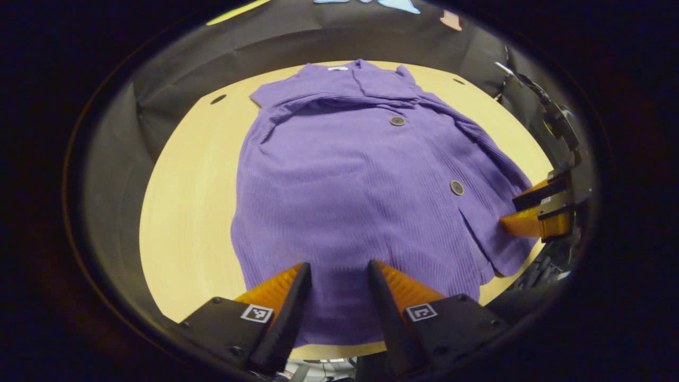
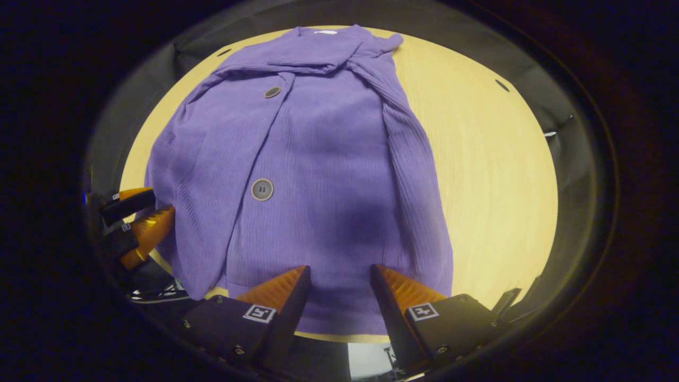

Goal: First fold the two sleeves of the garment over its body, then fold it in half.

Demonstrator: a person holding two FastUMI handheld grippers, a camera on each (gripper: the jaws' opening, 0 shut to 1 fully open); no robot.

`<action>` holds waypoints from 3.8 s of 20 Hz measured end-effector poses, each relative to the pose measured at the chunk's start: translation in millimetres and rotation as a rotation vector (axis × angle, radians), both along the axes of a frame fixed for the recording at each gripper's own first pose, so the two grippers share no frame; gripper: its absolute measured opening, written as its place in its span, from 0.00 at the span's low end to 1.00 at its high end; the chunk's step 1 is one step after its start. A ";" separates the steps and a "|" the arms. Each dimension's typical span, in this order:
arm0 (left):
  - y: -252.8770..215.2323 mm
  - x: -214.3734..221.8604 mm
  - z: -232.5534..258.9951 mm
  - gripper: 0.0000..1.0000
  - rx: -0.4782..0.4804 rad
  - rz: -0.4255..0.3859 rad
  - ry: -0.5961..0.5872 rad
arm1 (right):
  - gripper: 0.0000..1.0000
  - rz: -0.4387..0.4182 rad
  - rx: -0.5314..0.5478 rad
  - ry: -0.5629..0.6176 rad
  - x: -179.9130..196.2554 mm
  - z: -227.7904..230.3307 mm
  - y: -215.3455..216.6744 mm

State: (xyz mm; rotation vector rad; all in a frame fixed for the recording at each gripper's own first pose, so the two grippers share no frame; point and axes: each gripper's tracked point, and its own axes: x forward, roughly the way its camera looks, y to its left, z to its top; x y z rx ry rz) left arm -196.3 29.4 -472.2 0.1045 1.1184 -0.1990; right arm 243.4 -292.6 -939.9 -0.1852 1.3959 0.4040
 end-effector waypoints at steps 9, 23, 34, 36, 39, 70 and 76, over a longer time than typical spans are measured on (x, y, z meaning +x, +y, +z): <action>-4.7 12.6 4.9 0.07 -0.039 0.059 0.004 | 0.02 -0.019 0.043 -0.036 6.2 5.0 7.2; 8.3 109.8 73.2 0.07 -0.082 0.115 -0.211 | 0.00 -0.142 0.186 -0.173 79.3 65.8 23.8; 29.2 235.1 131.9 0.07 -0.056 0.117 -0.370 | 0.00 -0.137 0.251 -0.379 216.8 141.5 50.0; 31.4 259.4 139.8 0.07 -0.058 0.126 -0.389 | 0.00 -0.140 0.259 -0.406 240.9 149.3 56.3; 36.3 299.4 151.0 0.06 -0.065 0.149 -0.416 | 0.00 -0.154 0.276 -0.444 277.3 161.3 63.4; 38.1 488.4 38.6 0.07 0.019 0.183 -0.336 | 0.01 -0.264 0.258 -0.379 436.2 51.4 103.4; 41.8 489.7 38.5 0.22 0.061 0.173 -0.344 | 0.20 -0.271 0.338 -0.364 431.2 59.0 110.0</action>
